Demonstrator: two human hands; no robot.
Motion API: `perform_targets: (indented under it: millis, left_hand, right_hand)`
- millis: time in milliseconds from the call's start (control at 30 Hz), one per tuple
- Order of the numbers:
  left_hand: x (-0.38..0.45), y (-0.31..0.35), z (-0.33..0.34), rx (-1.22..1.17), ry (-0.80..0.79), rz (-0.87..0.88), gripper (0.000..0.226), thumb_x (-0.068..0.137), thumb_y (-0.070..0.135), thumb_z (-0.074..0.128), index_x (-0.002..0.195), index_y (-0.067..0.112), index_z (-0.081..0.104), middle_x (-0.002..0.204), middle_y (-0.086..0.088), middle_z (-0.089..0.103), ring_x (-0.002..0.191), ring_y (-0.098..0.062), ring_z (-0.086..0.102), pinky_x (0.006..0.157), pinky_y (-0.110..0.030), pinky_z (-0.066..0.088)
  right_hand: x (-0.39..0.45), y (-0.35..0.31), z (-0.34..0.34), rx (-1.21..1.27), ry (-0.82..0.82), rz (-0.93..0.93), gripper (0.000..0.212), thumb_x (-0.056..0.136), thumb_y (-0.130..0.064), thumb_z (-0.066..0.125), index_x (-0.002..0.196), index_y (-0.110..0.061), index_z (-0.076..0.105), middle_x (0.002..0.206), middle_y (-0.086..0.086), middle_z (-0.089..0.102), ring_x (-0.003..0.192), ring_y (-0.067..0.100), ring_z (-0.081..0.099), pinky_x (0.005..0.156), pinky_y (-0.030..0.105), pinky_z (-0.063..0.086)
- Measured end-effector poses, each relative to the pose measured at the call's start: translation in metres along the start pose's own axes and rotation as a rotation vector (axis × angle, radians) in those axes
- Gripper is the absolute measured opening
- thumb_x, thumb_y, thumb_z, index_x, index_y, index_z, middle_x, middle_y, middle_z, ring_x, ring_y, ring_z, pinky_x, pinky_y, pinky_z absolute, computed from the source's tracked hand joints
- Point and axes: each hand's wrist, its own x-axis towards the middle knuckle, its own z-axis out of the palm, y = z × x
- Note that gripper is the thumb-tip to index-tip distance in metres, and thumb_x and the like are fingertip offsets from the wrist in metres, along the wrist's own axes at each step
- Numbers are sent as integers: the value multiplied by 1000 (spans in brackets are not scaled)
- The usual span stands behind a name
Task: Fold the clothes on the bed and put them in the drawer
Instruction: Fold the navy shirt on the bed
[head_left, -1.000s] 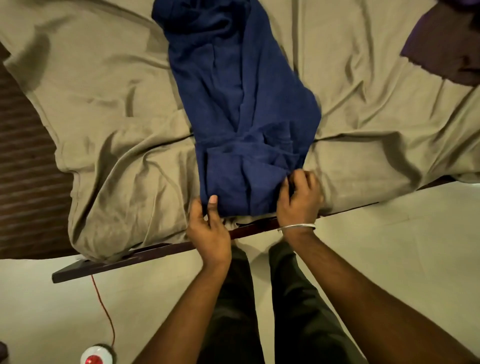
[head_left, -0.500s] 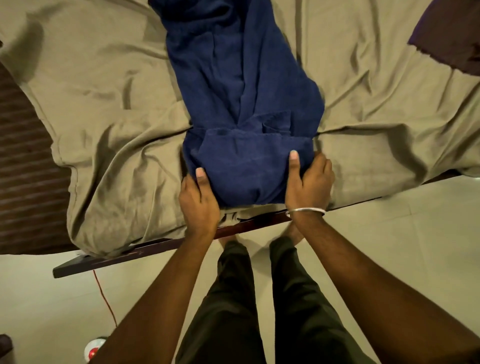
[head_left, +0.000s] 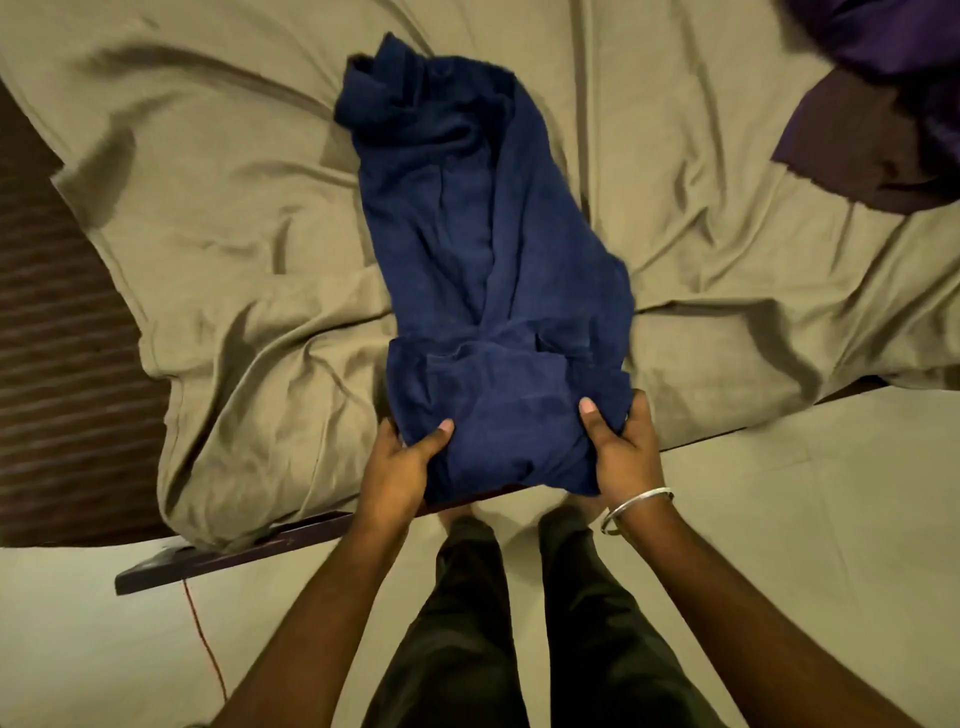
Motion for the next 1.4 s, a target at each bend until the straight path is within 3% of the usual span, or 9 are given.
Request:
perform_targets:
  millis: [233, 400, 567, 667, 767, 933, 1133, 1267, 1400]
  left_hand:
    - [-27, 34, -29, -88, -39, 53, 77, 82, 8, 75, 142, 38, 36, 131, 6, 55, 108, -22, 61, 84, -46, 57]
    - [3, 98, -25, -604, -49, -210, 32, 100, 13, 47, 127, 30, 44, 82, -4, 62, 41, -8, 58, 35, -13, 40]
    - [48, 140, 3, -516, -122, -18, 18, 100, 28, 53, 117, 23, 53, 106, -3, 66, 94, -15, 65, 76, -29, 50]
    - [66, 118, 16, -10, 126, 403, 50, 90, 28, 71, 133, 15, 49, 124, -7, 56, 108, -18, 56, 90, -34, 47]
    - [66, 83, 31, 393, 397, 552, 56, 88, 43, 69, 130, 9, 56, 122, -12, 54, 114, -28, 53, 97, -38, 42]
    - [63, 68, 44, 176, 528, 527, 21, 97, 32, 59, 91, 13, 64, 86, 0, 65, 82, -18, 60, 72, -23, 39]
    - [51, 86, 21, -439, 676, 438, 20, 102, -3, 38, 89, 2, 52, 76, -3, 50, 58, 6, 51, 63, -11, 42]
    - [74, 64, 7, -212, 571, 267, 22, 103, 14, 45, 96, -1, 59, 91, -17, 64, 90, -33, 63, 77, -31, 44]
    - [66, 66, 16, -2, 623, 360, 25, 102, 20, 49, 119, 4, 58, 118, -15, 58, 104, -26, 57, 92, -35, 46]
  right_hand:
    - [-15, -65, -13, 132, -169, 253, 38, 88, 8, 59, 108, -24, 52, 116, 14, 66, 88, 23, 67, 69, 32, 58]
    - [5, -118, -3, 525, -124, 625, 24, 100, -9, 38, 100, -2, 61, 75, 12, 72, 60, 20, 70, 46, 24, 55]
    - [59, -142, 29, 442, -10, 466, 18, 100, -26, 50, 92, -12, 59, 88, 11, 60, 82, 24, 59, 65, 34, 57]
    - [78, -128, 44, 25, 126, 141, 35, 98, -42, 54, 118, -14, 57, 103, 11, 60, 85, 24, 60, 73, 37, 51]
    - [71, -91, 62, -537, 390, -257, 61, 89, -57, 59, 128, -10, 57, 121, 17, 54, 106, 34, 54, 92, 43, 44]
    - [69, -61, 96, -492, 499, -306, 65, 96, -63, 36, 99, -2, 59, 97, 20, 56, 87, 38, 55, 78, 41, 44]
    - [61, -67, 80, -2, 318, -558, 52, 102, -48, 32, 103, -6, 63, 69, -20, 61, 65, -7, 55, 60, 18, 42]
    - [72, -45, 65, -214, 218, -296, 49, 98, -56, 41, 88, -11, 56, 67, -9, 57, 59, 2, 53, 59, 35, 39]
    - [68, -34, 60, -323, 460, -421, 52, 98, -52, 39, 93, -5, 59, 93, 2, 51, 78, 17, 48, 74, 29, 40]
